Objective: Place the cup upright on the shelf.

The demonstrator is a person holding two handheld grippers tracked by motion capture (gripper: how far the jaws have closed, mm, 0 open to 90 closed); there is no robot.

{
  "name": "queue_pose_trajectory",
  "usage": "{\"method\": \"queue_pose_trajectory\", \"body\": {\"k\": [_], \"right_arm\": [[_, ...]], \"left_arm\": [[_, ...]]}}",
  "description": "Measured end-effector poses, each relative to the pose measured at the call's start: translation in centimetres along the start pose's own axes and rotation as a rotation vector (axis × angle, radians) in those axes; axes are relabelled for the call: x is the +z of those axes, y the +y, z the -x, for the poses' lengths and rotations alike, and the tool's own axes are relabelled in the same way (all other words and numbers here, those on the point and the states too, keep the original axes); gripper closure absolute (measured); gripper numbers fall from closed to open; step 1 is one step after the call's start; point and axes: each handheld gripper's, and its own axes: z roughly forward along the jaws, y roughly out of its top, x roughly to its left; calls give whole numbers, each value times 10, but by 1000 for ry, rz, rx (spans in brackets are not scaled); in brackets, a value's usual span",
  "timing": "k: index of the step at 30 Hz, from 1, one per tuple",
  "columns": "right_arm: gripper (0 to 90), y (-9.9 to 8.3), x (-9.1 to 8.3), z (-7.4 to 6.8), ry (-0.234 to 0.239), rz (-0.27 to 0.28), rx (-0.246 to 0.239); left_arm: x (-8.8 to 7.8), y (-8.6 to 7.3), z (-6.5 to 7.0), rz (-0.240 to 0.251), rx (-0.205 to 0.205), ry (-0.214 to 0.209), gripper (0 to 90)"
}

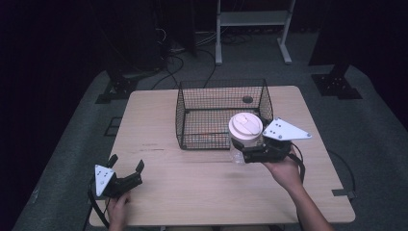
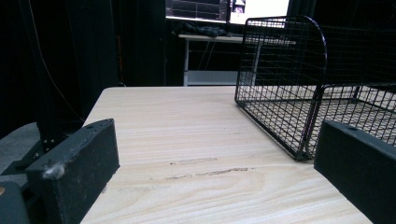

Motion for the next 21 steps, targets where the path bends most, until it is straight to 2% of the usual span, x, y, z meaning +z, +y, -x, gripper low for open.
{"method": "queue_pose_trajectory", "body": {"k": [4,10,21], "right_arm": [[46,11,1,4,8,-2,-3],[46,26,3,8,9,-14,-26],[46,51,8,20,9,-3,-24]], "left_arm": [[0,0,-1,8,-17,-5,0],[0,0,0,3,-2,1,0],[0,0,0,5,-6,-1,0]]}}
